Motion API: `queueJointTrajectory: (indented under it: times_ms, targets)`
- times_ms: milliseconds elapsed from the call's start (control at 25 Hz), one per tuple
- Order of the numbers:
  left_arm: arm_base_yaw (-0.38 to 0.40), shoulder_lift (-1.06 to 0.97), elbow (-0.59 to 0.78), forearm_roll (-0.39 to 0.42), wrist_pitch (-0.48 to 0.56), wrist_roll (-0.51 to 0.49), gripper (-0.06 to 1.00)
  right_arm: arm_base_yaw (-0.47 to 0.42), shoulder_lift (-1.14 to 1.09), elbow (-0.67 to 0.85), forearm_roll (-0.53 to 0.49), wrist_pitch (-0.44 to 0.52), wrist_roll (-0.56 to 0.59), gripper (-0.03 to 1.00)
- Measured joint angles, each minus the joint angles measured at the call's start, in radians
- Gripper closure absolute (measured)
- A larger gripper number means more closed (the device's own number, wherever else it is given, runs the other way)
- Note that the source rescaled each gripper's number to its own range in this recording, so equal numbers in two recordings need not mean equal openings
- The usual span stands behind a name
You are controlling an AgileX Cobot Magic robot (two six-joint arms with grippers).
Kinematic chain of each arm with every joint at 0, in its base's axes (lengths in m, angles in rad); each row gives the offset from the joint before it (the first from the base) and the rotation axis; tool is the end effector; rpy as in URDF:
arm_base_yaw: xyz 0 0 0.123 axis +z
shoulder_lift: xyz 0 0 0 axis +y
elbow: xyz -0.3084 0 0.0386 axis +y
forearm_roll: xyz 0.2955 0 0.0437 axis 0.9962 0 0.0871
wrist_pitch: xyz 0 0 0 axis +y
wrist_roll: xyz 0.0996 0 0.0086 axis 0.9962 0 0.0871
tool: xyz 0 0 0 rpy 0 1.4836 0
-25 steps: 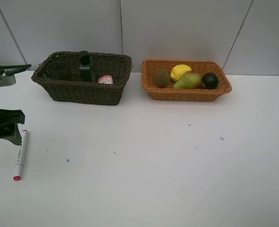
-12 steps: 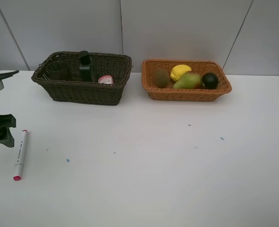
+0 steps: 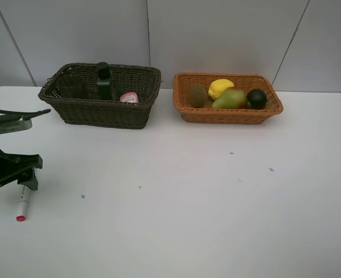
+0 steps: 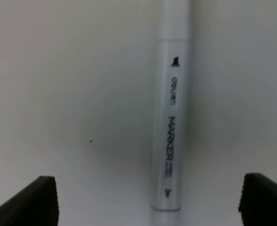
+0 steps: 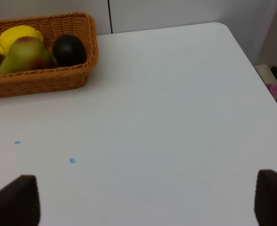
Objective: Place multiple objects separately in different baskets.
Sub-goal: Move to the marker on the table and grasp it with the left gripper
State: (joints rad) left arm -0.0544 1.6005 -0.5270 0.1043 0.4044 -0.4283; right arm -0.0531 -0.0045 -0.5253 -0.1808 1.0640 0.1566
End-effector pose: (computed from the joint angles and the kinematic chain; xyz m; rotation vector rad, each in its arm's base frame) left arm 0.2450 -0.0092 0.0930 -0.4148 2.9258 0.0076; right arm 0.0128 -0.0164 0.3051 0.2219 1.9958 -0.1491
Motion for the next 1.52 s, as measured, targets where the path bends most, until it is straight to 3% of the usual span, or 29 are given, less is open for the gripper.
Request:
queueJointTrajectory:
  times_ms: [240,1040,1160,1320,1520]
  targets:
    - [0.0,0.055,0.0,-0.02,-0.106,0.013,-0.05,0.0,0.0,0.0,0.0,0.0,0.0,-0.03]
    - [0.0,0.134,-0.001,-0.03,-0.157,0.014,-0.05,0.0,0.0,0.0,0.0,0.0,0.0,-0.03]
    - [0.0,0.134,-0.001,-0.034,-0.158,0.014,0.13,0.0,0.0,0.0,0.0,0.0,0.0,-0.03]
    - [0.0,0.136,-0.001,-0.053,-0.15,0.014,0.75,0.0,0.0,0.0,0.0,0.0,0.0,-0.03]
    - [0.0,0.136,-0.001,-0.053,-0.143,0.014,0.74,0.0,0.0,0.0,0.0,0.0,0.0,-0.03]
